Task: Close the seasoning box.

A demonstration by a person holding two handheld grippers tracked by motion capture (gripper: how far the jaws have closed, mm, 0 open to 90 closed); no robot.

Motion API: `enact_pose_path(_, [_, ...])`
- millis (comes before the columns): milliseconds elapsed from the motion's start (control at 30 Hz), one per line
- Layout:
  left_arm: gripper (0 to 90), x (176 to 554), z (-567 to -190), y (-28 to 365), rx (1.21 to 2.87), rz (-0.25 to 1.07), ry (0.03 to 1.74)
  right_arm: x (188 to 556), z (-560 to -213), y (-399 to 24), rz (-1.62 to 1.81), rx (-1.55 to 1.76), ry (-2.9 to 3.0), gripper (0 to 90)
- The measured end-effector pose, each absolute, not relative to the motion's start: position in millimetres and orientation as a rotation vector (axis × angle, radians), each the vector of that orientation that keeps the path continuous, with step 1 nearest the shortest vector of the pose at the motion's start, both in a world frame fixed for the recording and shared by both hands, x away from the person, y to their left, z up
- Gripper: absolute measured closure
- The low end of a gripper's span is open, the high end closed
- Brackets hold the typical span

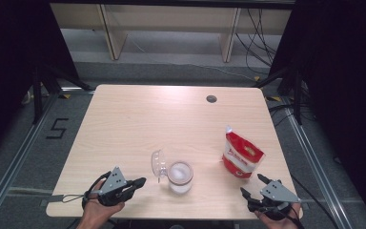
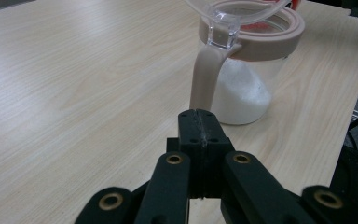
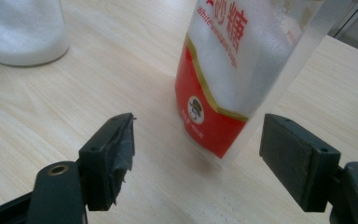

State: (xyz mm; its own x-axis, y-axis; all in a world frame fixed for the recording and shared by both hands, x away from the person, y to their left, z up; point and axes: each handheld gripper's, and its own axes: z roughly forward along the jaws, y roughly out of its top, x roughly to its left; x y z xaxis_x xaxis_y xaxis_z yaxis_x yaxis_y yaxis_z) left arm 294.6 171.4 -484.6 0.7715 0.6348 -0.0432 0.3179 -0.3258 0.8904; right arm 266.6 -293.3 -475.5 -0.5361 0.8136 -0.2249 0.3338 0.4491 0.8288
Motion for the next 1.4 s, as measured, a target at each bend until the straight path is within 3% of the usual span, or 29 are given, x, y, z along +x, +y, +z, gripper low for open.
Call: enact_pose_path(1400, [89.4,301.8,-435.5,146.8,1.949,0.403,0.618,267.9,-474.6,-290.2,1.037,0.944,2.075,27.4])
